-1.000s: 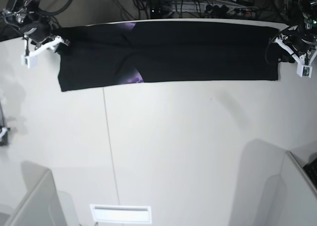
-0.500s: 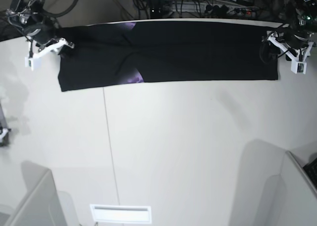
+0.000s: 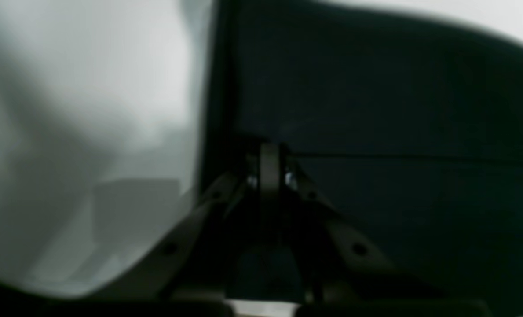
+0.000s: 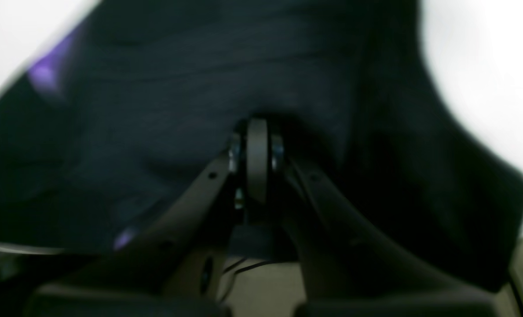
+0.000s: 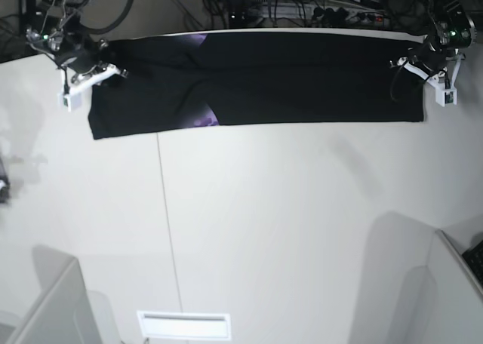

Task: Fold the T-shirt properly
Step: 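Grasp the folded edge with both grippers and pull it away from the robot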

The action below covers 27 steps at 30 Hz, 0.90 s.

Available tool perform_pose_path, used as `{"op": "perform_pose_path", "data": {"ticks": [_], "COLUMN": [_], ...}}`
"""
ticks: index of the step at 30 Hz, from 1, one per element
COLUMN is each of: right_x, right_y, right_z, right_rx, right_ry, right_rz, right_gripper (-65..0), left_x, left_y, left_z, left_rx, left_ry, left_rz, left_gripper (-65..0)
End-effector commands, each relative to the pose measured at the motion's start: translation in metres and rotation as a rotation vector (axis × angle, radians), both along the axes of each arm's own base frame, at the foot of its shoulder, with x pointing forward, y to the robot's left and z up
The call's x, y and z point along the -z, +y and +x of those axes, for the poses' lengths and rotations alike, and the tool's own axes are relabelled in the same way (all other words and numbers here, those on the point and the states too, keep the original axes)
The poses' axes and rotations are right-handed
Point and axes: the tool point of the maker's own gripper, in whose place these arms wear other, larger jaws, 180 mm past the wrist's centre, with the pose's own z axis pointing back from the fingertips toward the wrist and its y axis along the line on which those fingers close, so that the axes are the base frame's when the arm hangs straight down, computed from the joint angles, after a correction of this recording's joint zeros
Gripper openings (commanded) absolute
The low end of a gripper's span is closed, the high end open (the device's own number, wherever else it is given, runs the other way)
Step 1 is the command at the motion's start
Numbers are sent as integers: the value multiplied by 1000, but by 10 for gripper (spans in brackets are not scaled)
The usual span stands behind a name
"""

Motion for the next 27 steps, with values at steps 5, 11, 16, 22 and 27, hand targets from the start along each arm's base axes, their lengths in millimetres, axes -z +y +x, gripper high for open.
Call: {"op": "perform_pose_path", "data": {"ticks": [5,11,16,22,27], "right_x": [6,14,19,21,25], "right_y": [0,3,5,16,19], "right_z": [15,39,68,111,136], "right_rx": [-25,-8,12,12,74], "right_ry": [-4,-9,-19,-90,-108], "right_rz": [-31,6,46,67,71], "right_gripper": [-650,-650,-650,-650,-650], "left_x": [20,44,32,25,25], "left_y": [-13,-7,-1,5,8], "left_z": [7,27,65,113,132], "left_rx": [74,43,56,50,46], "left_ry": [12,46,5,-17,-11], "left_rz": [66,53,106,143,150], "left_gripper": [-650,-650,-650,-650,-650]}}
